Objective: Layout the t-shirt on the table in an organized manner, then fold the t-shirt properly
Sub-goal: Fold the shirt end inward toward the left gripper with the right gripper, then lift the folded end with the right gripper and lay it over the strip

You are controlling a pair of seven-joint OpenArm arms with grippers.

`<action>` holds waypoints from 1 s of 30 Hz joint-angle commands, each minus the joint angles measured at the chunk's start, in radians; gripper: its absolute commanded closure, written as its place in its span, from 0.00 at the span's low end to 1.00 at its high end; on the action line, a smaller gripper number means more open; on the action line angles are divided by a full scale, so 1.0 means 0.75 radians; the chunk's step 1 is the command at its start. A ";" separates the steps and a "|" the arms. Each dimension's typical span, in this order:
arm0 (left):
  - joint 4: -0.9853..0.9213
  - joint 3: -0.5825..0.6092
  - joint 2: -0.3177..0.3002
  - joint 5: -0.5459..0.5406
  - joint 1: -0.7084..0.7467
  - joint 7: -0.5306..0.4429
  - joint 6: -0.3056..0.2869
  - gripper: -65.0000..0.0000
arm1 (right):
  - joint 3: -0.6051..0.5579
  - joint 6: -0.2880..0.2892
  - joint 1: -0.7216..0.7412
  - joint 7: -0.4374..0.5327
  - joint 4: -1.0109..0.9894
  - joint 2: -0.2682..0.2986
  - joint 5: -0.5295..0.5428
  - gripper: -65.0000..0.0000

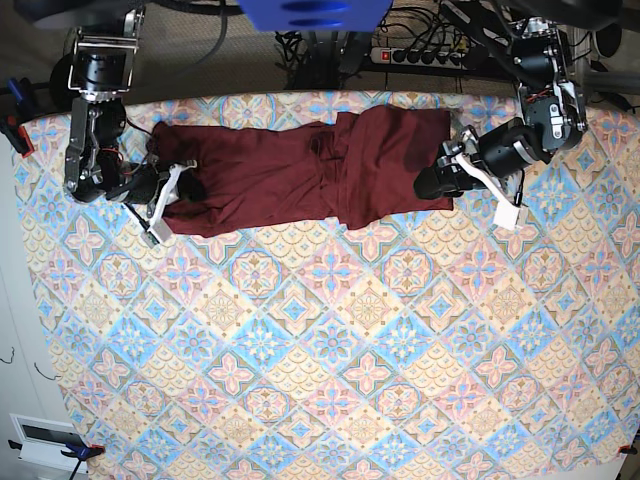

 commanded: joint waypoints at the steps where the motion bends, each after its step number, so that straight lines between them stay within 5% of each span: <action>1: 0.018 -0.006 -0.013 -0.020 -0.007 -0.014 -0.003 0.55 | -0.002 -0.005 0.022 0.017 0.064 0.027 -0.002 0.99; 10: 0.021 -0.127 -0.050 -0.027 0.036 -0.012 -0.003 0.55 | -0.266 -0.005 0.020 0.030 0.388 0.017 -0.090 0.99; 30: 0.016 -0.221 -0.052 -0.014 0.108 -0.010 -0.003 0.55 | -0.550 -0.005 0.030 0.030 0.611 -0.185 -0.090 0.99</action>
